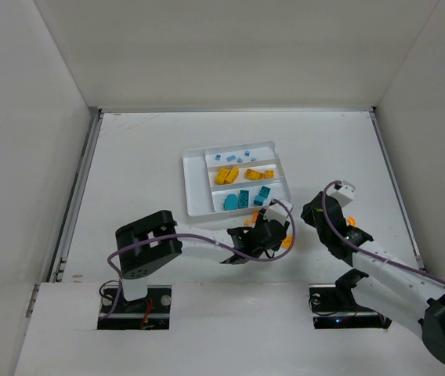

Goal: Sort the legos into containers by color

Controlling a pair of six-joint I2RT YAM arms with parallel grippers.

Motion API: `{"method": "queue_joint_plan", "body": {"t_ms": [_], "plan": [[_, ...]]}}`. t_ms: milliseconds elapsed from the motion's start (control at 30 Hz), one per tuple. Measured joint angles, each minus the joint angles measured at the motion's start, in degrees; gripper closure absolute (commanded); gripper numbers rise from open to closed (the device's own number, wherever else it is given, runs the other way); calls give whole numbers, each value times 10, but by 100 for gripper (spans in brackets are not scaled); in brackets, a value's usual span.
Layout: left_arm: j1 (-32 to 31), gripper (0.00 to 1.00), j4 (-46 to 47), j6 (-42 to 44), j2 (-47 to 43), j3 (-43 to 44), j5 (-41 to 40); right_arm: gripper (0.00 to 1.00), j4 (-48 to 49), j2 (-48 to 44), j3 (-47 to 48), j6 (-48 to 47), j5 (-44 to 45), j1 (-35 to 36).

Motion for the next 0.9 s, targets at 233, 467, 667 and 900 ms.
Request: {"method": "queue_joint_plan", "body": {"t_ms": [233,467,667,900], "plan": [[11,60,15,-17,30,2,-2,70,5,-8,-5,0,0,8],[11,60,22,-30,45,3,1,61,13,-8,-11,0,0,8],[10,60,21,-35,57,12,5,61,25,-2,-11,0,-1,8],[8,70,24,-42,64,15,6,61,37,0,-11,0,-3,8]]}}
